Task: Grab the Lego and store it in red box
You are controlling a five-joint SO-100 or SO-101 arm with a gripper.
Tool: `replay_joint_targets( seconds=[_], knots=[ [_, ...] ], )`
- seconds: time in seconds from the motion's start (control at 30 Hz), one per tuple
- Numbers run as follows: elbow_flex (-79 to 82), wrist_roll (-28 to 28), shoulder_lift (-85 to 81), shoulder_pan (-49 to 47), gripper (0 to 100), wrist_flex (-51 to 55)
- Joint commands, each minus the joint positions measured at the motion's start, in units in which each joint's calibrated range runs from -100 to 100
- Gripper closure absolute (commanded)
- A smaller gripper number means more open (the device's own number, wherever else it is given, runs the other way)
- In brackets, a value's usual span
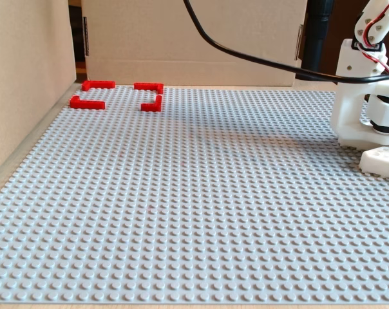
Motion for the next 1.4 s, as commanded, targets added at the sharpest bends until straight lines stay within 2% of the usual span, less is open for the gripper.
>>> replay_joint_targets(
  seconds=[0.0, 0.27, 0.87, 1.0, 1.2, 1.37],
  knots=[
    [-3.8, -1.5, 3.5, 1.9, 98, -2.4],
    [-5.7, -3.1, 19.4, 1.5, 98, -9.4],
    [-26.1, -4.1, 45.6, 2.2, 98, -10.0],
    [-28.5, -4.8, 48.5, 3.4, 97, -10.0],
    [-29.1, -5.0, 48.6, 4.5, 88, -9.4],
    [-29.1, -5.0, 44.4, 3.9, 87, -7.3]
  ],
)
